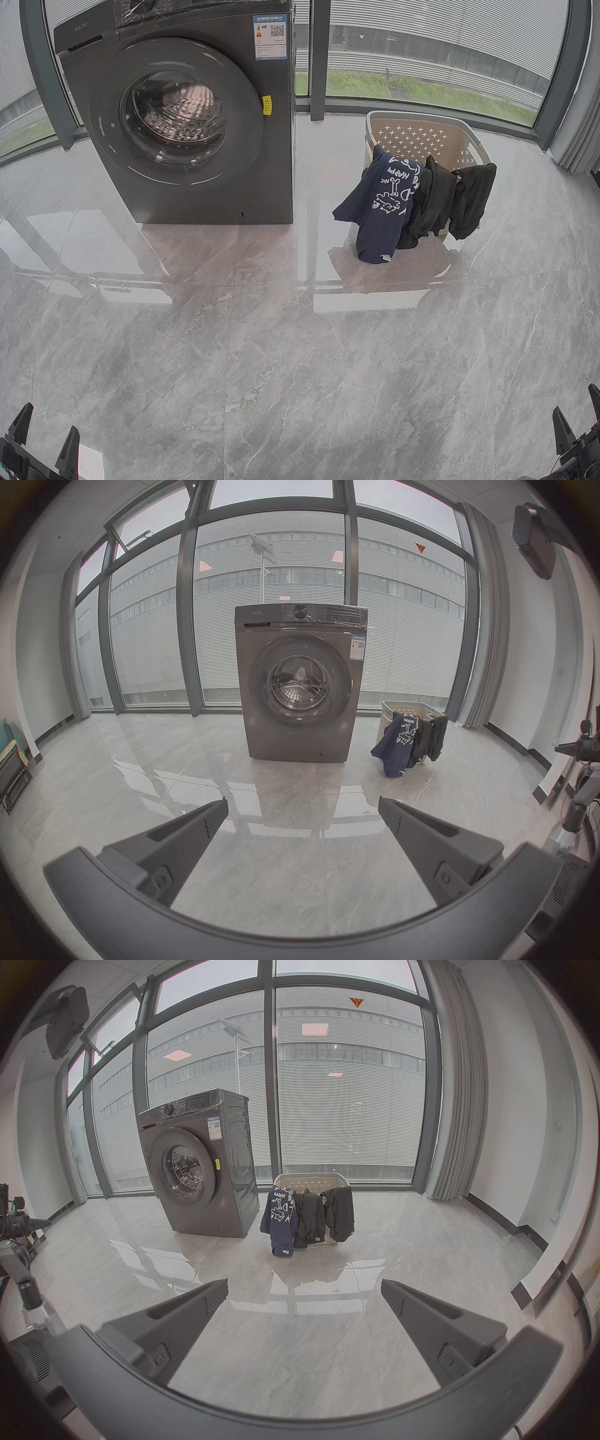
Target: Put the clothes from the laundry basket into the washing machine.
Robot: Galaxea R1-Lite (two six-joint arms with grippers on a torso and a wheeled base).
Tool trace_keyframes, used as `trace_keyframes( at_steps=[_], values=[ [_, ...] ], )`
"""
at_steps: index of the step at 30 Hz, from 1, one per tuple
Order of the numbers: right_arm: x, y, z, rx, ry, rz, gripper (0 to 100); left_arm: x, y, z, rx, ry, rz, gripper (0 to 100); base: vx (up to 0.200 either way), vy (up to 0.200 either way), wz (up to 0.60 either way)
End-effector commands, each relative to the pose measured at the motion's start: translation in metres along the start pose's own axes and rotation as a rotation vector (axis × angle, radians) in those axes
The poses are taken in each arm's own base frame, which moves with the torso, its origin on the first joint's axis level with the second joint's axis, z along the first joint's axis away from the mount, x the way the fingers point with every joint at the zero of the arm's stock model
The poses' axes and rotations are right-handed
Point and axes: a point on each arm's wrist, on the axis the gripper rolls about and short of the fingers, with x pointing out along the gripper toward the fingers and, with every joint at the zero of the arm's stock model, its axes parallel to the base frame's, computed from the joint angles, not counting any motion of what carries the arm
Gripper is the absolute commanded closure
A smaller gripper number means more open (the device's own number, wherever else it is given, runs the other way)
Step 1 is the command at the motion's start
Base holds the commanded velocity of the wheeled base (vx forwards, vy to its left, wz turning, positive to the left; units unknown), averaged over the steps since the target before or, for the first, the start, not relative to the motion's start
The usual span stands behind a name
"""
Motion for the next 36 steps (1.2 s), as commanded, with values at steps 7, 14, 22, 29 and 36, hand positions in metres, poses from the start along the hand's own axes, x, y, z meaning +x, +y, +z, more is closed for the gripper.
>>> trace_keyframes(
  at_steps=[7, 14, 22, 29, 36],
  values=[
    [0.0001, 0.0, -0.0048, 0.001, 0.002, 0.0, 0, 0.0005, 0.0001, -0.0047, -0.006, 0.007, 0.0, 0, 0.0, 0.0, 0.0],
    [0.0001, -0.0001, -0.0048, 0.001, 0.002, -0.001, 0, 0.0005, 0.0001, -0.0047, -0.004, 0.007, 0.0, 0, 0.114, 0.0, 0.0],
    [0.0001, -0.0001, -0.0048, 0.003, 0.002, -0.001, 0, 0.0005, 0.0001, -0.0049, -0.003, 0.009, -0.001, 0, 0.2, 0.0, 0.0],
    [0.0001, -0.0001, -0.0048, 0.003, 0.002, -0.003, 0, 0.0005, 0.0001, -0.0049, -0.004, 0.009, -0.001, 0, 0.2, 0.0, 0.0],
    [0.0001, -0.0001, -0.0048, 0.0, 0.002, -0.001, 0, 0.0005, 0.0001, -0.0049, -0.006, 0.009, -0.001, 0, 0.057, 0.0, -0.09]
  ],
)
